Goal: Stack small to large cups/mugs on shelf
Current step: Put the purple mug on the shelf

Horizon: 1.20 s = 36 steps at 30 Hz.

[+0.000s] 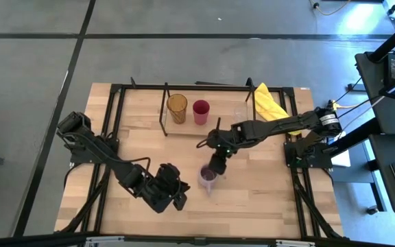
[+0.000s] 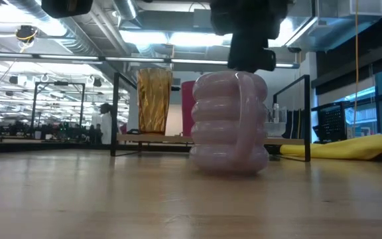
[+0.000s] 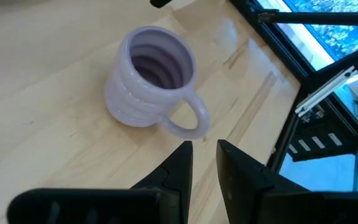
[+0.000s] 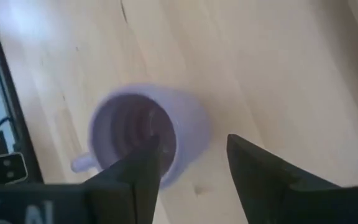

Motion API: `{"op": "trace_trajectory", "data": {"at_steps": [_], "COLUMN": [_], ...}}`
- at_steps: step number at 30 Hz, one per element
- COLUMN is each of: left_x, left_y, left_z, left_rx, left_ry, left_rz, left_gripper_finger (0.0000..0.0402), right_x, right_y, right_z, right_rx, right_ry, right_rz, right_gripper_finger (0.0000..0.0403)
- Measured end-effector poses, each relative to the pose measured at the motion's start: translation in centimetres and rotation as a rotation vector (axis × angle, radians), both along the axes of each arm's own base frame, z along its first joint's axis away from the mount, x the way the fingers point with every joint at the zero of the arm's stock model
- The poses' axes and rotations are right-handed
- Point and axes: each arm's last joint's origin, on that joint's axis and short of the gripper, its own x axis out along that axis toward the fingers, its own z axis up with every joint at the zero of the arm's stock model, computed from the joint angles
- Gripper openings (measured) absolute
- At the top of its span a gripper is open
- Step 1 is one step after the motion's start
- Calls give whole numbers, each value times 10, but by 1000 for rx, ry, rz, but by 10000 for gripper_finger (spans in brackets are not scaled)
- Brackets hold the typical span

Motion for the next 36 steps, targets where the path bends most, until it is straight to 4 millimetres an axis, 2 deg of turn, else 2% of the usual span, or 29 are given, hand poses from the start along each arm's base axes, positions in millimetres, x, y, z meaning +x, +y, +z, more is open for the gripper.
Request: {"op": "trace_trajectory", "data": {"at_steps": [4, 14, 23, 36], "left_x": [1, 3, 2, 0], "left_y": [3, 6, 6, 8], "left_z": [-1, -1, -2, -4], "left_rx": [0, 4, 9, 31], "left_ry": [18, 25, 34, 57], "left_rz": [-2, 3, 1, 5], "left_gripper_finger": [66, 66, 66, 66], "right_x": [2, 13, 15, 12], "right_y": [0, 9, 9, 8], "right_z": [0, -32, -36, -37], "right_rx": [-6, 10, 15, -49], "right_ry": [-26, 72, 88, 114], "right_rz": [13, 90, 75, 72], "right_gripper_finger": [181, 181, 177, 81]}}
